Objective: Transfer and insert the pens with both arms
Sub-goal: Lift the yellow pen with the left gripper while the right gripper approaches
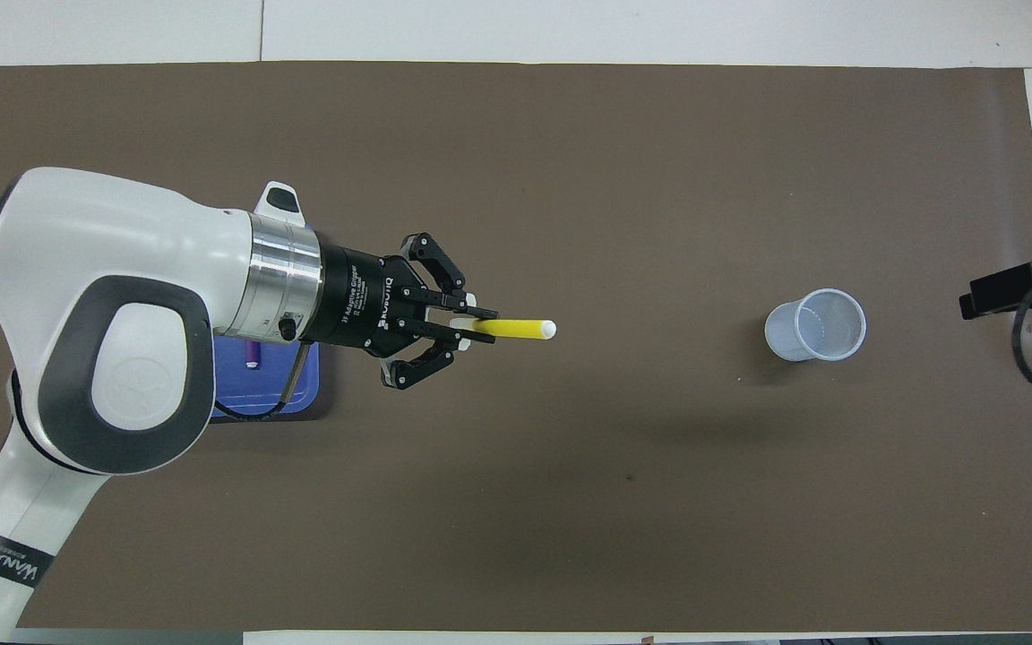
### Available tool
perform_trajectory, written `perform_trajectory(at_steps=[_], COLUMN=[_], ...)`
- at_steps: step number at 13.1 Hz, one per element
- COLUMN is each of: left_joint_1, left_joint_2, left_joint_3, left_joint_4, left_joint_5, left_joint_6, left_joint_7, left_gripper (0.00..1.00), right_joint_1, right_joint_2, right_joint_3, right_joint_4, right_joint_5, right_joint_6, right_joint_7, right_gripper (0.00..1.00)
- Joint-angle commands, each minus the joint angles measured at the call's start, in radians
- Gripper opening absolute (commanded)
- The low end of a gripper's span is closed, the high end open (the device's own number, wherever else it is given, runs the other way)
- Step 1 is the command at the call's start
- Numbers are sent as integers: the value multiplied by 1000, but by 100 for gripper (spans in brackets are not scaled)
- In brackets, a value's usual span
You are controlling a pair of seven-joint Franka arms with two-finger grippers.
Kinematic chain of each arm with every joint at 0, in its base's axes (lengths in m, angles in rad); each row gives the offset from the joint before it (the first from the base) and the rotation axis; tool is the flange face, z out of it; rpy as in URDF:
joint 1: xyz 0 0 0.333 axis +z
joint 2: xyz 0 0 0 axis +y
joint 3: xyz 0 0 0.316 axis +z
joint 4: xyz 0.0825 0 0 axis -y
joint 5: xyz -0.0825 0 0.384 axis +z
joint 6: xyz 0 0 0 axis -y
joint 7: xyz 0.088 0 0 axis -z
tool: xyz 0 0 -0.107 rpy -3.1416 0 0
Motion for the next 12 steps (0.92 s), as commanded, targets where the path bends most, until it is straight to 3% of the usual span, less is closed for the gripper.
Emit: perform_trajectory(at_steps=[1, 4, 7, 10, 12], left_joint_1=[-40, -46, -58, -87, -110], left_joint_2=[-72, -86, -88, -88, -88], left_joint_3=[10, 10, 8, 8, 8], left_joint_4=[-95, -121, -130, -147, -151], left_joint_5=[-53, -109, -110, -110, -110], left_joint_6=[72, 107, 142, 207, 234], left_joint_7=[-16, -25, -60, -112, -129], left_gripper=[0, 0, 0, 0, 0], right_joint_1=[-9, 5, 42, 170, 239], right_joint_2=[-26, -25, -23, -23, -42], right_joint_3=[0, 5, 77, 94, 94], right_joint_4=[-22, -17, -17, -35, -92], right_joint_5=[218, 424, 567, 572, 572], right_joint_6=[-34, -33, 45, 237, 305], right_joint_7=[-7, 92, 313, 548, 570], right_gripper=[100, 100, 100, 100, 97])
